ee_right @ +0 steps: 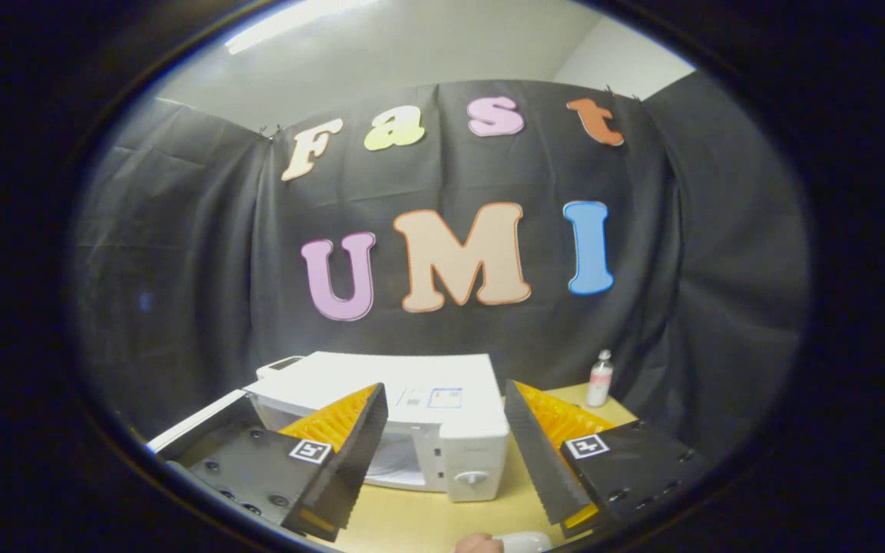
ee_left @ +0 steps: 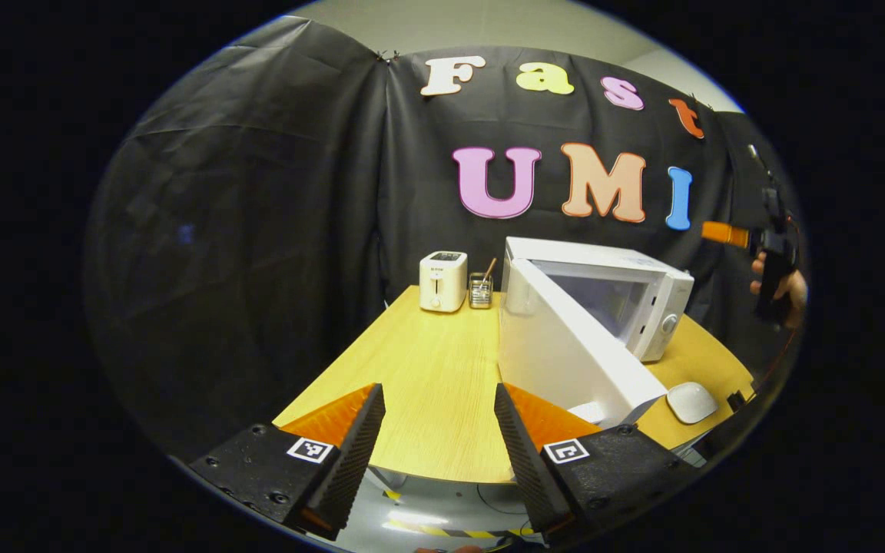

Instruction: Open the microwave oven with the left hand, put the food in, and close the microwave oven.

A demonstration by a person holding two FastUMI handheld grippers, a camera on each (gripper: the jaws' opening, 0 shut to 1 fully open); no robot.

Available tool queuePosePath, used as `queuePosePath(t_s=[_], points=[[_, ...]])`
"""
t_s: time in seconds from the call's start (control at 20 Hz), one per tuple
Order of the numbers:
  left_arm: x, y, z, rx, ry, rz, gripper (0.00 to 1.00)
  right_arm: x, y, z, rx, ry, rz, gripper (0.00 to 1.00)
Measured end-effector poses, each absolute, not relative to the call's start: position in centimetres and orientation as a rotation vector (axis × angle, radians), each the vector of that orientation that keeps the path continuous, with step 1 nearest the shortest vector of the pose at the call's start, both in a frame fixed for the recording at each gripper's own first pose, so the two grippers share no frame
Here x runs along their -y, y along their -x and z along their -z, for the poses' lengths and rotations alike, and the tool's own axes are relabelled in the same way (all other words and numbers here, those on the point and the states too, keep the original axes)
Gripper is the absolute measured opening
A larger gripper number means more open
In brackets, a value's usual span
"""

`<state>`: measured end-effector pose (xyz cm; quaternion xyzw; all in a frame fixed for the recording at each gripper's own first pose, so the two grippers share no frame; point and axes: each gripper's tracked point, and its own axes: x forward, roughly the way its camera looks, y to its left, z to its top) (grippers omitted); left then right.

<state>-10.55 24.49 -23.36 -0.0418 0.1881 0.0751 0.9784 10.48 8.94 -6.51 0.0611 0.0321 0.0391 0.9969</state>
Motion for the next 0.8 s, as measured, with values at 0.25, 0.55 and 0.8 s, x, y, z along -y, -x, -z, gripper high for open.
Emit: queuePosePath(t_s=[0.25,0.55,0.8], points=[[-21.7,10.4,27.0,-0.494,0.173,-0.076,0.63,-4.2,-8.6,2.3,-0.012,-0.136,-0.021,0.89],[-20.9,9.1,27.4,-0.5,0.14,-0.131,0.01,0.0,-7.9,0.8,-0.001,-0.063,0.044,0.89],[-16.5,8.3,27.5,-0.507,0.111,-0.017,0.0,1.7,-7.3,0.1,0.001,-0.072,0.062,0.89]])
